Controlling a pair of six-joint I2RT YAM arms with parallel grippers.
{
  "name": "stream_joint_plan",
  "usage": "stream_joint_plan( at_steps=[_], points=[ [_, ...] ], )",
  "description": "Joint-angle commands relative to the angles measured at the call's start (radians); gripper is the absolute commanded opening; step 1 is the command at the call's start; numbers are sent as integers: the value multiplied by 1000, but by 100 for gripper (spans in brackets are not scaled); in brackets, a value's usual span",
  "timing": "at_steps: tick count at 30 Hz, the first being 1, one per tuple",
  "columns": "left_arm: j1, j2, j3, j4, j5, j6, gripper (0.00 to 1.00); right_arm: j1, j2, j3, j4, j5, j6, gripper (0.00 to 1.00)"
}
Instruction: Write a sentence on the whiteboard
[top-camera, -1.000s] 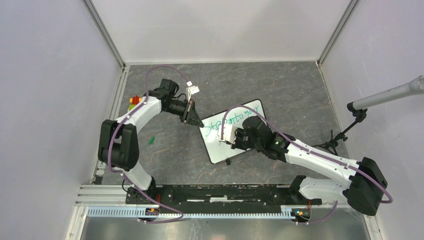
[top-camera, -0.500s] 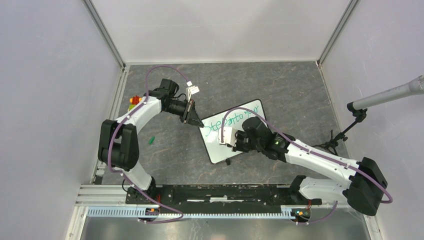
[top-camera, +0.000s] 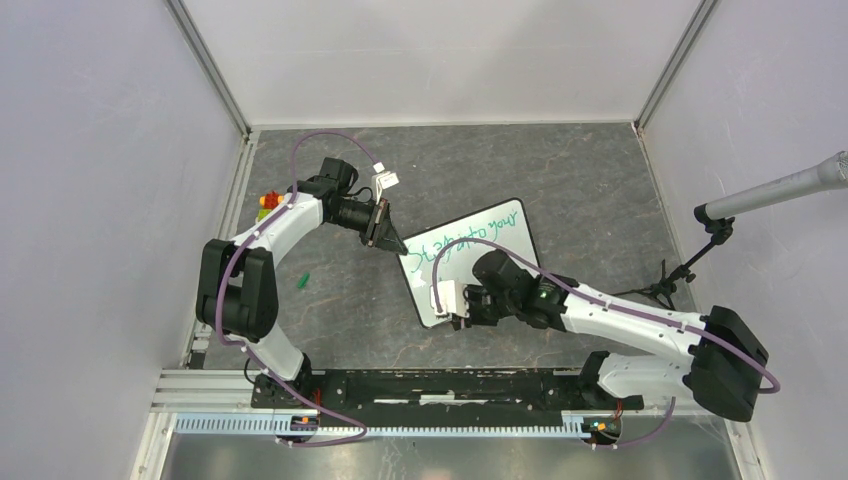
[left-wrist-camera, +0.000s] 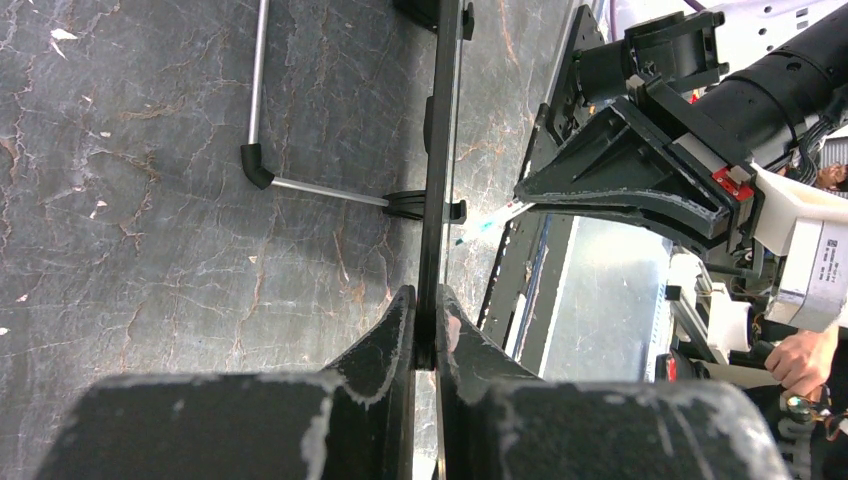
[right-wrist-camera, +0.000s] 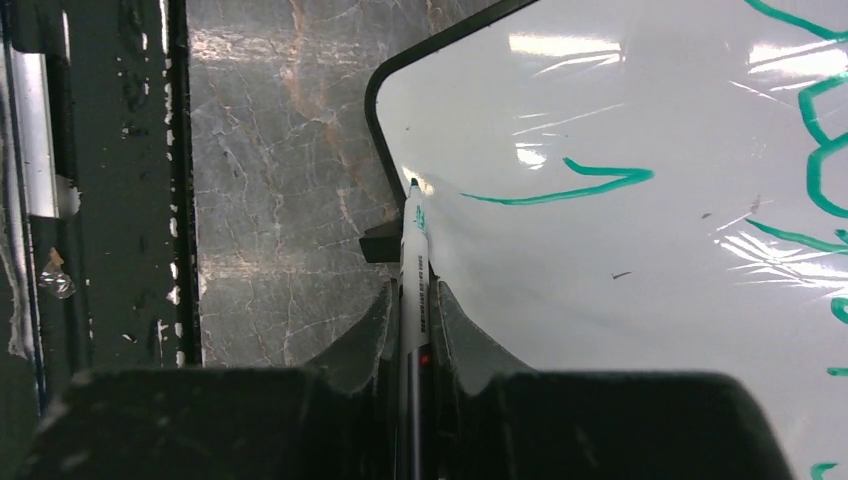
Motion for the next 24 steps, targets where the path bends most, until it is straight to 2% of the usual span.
stream_joint_plan(
  at_steps=[1,6,11,24],
  points=[
    [-3,17,2,20,-27,34,2,8,-13,48,20,-51,-2,0],
    [-3,11,1,20,-28,33,2,-3,-84,65,61,9,30,0],
    [-3,12,3,20,-27,32,2,-31,-91,67,81,143,40,0],
    [-3,10,0,20,-31,34,2,-37,-47,84,89,164,33,0]
  ],
)
